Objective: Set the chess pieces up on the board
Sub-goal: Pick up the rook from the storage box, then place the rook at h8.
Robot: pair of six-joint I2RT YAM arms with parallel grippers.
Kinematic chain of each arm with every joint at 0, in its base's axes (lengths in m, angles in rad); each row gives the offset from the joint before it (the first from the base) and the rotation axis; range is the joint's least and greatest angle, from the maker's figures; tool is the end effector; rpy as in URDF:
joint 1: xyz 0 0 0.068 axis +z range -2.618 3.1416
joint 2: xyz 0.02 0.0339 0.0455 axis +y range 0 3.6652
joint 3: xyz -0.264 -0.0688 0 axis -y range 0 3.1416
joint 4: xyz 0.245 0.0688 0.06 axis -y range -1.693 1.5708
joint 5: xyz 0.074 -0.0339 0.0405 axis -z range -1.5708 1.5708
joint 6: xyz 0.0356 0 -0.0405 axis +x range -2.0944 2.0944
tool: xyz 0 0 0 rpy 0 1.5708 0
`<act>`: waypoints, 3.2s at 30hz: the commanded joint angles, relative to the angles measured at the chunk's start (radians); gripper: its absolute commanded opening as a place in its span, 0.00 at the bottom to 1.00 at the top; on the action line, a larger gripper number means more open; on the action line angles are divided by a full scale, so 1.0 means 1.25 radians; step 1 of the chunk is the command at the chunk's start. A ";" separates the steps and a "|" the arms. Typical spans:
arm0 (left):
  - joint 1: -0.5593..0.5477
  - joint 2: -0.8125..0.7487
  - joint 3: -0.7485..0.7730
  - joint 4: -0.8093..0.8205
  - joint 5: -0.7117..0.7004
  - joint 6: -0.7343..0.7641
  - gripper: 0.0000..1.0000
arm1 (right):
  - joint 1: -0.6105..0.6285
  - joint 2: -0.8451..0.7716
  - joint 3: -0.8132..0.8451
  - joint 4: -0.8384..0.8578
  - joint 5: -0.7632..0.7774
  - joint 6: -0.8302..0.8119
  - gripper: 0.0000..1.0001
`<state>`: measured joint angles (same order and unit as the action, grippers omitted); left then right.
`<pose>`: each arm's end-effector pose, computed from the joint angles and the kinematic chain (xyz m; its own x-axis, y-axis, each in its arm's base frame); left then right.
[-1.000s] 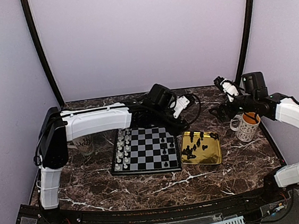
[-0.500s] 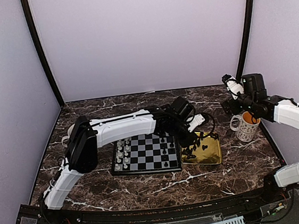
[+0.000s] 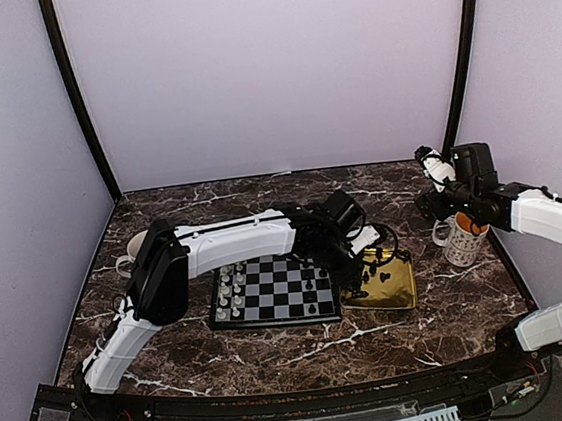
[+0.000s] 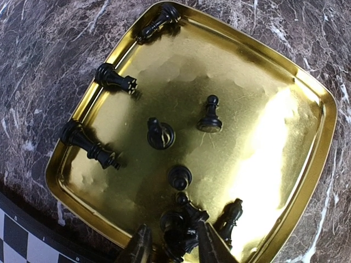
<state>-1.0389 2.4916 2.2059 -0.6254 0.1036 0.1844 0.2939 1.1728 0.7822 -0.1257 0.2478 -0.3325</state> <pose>0.2754 -0.4752 0.1753 -0.2309 0.7519 -0.6175 0.9478 0.3173 0.0320 0.2528 0.0674 0.2655 -0.4216 -0.4582 -0.7825 -0.2267 0.8888 -0.3983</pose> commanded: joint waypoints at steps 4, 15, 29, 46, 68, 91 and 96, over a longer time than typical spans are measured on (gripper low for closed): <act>-0.002 0.011 0.020 -0.012 -0.027 0.007 0.29 | -0.002 0.014 -0.003 0.021 -0.017 -0.010 1.00; -0.002 0.021 0.026 0.002 -0.027 0.002 0.22 | -0.003 0.015 -0.004 0.016 -0.028 -0.014 1.00; -0.002 -0.050 0.039 0.004 -0.005 -0.011 0.10 | -0.003 0.021 -0.005 0.012 -0.030 -0.019 1.00; -0.016 -0.347 -0.269 0.023 0.084 0.028 0.08 | -0.002 0.032 -0.004 0.010 -0.041 -0.024 1.00; -0.016 -0.331 -0.417 0.078 0.034 0.069 0.07 | -0.003 0.062 0.004 -0.011 -0.064 -0.031 1.00; -0.016 -0.275 -0.380 0.002 0.082 0.099 0.06 | -0.003 0.055 0.001 -0.015 -0.082 -0.038 1.00; -0.016 -0.282 -0.391 -0.012 0.082 0.100 0.06 | -0.002 0.056 0.000 -0.016 -0.085 -0.039 1.00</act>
<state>-1.0542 2.1563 1.7031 -0.5884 0.1768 0.2893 0.2939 1.2453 0.7822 -0.1593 0.1528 -0.3737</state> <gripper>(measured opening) 0.103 0.999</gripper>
